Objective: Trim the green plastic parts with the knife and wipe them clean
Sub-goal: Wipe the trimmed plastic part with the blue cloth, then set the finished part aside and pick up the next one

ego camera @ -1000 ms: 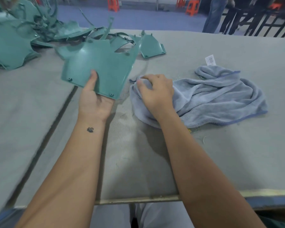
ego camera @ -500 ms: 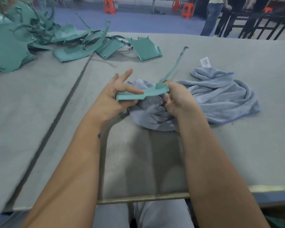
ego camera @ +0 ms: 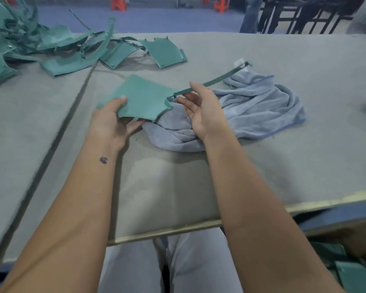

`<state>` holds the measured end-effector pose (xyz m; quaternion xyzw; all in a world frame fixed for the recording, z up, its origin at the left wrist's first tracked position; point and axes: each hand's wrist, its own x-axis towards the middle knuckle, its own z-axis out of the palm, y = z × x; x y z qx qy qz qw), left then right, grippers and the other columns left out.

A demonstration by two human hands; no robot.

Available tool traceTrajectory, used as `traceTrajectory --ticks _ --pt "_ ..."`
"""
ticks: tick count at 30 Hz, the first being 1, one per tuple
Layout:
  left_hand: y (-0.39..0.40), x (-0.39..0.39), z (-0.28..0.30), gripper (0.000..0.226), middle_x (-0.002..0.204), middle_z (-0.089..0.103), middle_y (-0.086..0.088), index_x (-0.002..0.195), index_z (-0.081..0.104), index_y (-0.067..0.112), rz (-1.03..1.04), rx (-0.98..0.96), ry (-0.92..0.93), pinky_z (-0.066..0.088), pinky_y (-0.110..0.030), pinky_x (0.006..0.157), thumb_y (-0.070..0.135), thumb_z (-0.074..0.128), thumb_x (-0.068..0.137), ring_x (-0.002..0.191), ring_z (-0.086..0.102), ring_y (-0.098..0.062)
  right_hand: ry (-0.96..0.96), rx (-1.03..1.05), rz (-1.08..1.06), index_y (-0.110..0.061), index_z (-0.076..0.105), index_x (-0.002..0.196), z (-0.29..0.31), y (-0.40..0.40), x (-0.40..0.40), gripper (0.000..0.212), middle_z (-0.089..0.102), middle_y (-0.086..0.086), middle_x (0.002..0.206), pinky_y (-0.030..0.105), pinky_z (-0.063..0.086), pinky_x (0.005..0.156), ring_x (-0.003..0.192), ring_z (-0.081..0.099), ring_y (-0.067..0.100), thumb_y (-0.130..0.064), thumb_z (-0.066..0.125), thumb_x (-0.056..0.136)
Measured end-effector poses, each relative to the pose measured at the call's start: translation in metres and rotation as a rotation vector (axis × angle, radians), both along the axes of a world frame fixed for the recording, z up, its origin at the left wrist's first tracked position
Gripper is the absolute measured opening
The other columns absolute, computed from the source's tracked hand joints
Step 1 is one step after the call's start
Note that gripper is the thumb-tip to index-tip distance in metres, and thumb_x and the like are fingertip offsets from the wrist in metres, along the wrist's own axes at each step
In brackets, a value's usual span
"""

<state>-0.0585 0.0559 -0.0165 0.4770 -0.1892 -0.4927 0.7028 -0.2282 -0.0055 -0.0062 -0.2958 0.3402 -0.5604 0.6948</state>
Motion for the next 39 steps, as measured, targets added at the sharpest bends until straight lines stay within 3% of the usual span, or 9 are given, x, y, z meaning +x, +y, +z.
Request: traceTrajectory --ticks 8,12,15,17,19,25,30,35,39 --pt "0.02 -0.08 0.021 0.028 0.1 0.072 0.008 0.109 0.067 0.017 -0.013 -0.335 -0.527 0.053 -0.024 0.084 0.023 0.071 0.081 0.094 0.067 -0.005 -0.262 -0.046 -0.289 -0.005 0.055 0.094 0.026 0.038 -0.078 0.014 0.057 0.008 0.066 0.024 0.053 0.047 0.049 0.059 0.016 -0.012 0.044 0.101" --pt "0.018 -0.148 0.015 0.081 0.144 0.037 -0.015 0.146 0.039 0.009 0.014 -0.179 -0.842 0.026 -0.001 0.102 0.04 0.075 0.08 0.122 0.033 0.008 -0.221 -0.049 -0.556 -0.003 0.054 0.092 0.026 0.067 -0.15 0.01 0.054 0.01 0.069 0.023 0.052 0.047 0.049 0.058 0.018 -0.006 0.046 0.098" --pt "0.027 -0.205 0.006 0.078 0.138 0.05 -0.007 0.141 0.04 0.004 -0.017 -0.228 -0.939 0.025 -0.022 0.114 0.042 0.072 0.08 0.138 0.024 -0.009 -0.219 -0.016 -0.715 -0.002 0.051 0.103 0.013 0.091 -0.203 0.008 0.054 0.012 0.072 0.023 0.051 0.046 0.052 0.057 0.02 -0.006 0.048 0.097" --pt "0.038 -0.248 0.001 0.046 0.108 0.061 0.0 0.117 0.055 0.007 -0.077 -0.375 -0.807 0.047 -0.025 0.091 0.028 0.072 0.08 0.106 0.054 0.003 -0.227 0.017 -0.818 -0.003 0.049 0.103 0.002 0.109 -0.236 0.008 0.053 0.012 0.067 0.023 0.051 0.045 0.049 0.057 0.018 -0.007 0.049 0.097" --pt "0.053 -0.291 -0.003 0.028 0.09 0.057 0.012 0.101 0.051 0.018 -0.174 -0.455 -0.72 0.048 -0.015 0.072 0.019 0.071 0.08 0.074 0.056 0.014 -0.257 0.056 -0.942 -0.004 0.047 0.097 -0.01 0.129 -0.27 0.004 0.051 0.011 0.061 0.023 0.05 0.042 0.044 0.056 0.017 -0.008 0.048 0.097" --pt "0.104 -0.397 -0.034 0.026 0.087 0.057 0.012 0.103 0.048 0.027 -0.692 -0.411 -0.799 0.054 -0.035 0.062 0.015 0.063 0.086 0.079 0.061 -0.02 -0.303 0.247 -1.349 -0.003 0.048 0.098 -0.069 0.213 -0.366 0.008 0.052 0.013 0.063 0.021 0.04 0.039 0.045 0.05 0.02 -0.006 0.044 0.092" --pt "0.135 -0.43 -0.085 0.023 0.098 0.067 -0.003 0.108 0.057 0.023 -1.025 -0.292 -0.87 0.051 -0.021 0.048 0.016 0.07 0.089 0.065 0.064 -0.015 -0.251 0.402 -1.575 -0.004 0.047 0.09 -0.115 0.278 -0.407 0.003 0.05 0.008 0.051 0.019 0.039 0.035 0.03 0.047 0.012 -0.004 0.045 0.092" --pt "0.152 -0.438 -0.148 0.049 0.101 0.068 -0.01 0.133 0.051 0.013 -1.331 0.004 -1.034 0.056 -0.041 0.073 0.01 0.07 0.088 0.072 0.068 -0.025 -0.052 0.72 -1.578 -0.004 0.049 0.1 -0.159 0.32 -0.414 0.009 0.056 0.011 0.067 0.027 0.044 0.042 0.047 0.053 0.015 -0.002 0.043 0.094" --pt "0.159 -0.439 -0.176 0.053 0.122 0.06 -0.012 0.138 0.045 0.018 -1.408 0.059 -1.208 0.055 -0.046 0.087 0.021 0.067 0.09 0.097 0.065 -0.031 -0.055 0.84 -1.556 0.001 0.046 0.124 -0.167 0.325 -0.413 0.033 0.062 0.02 0.109 0.04 0.045 0.047 0.072 0.061 0.021 0.004 0.048 0.091"
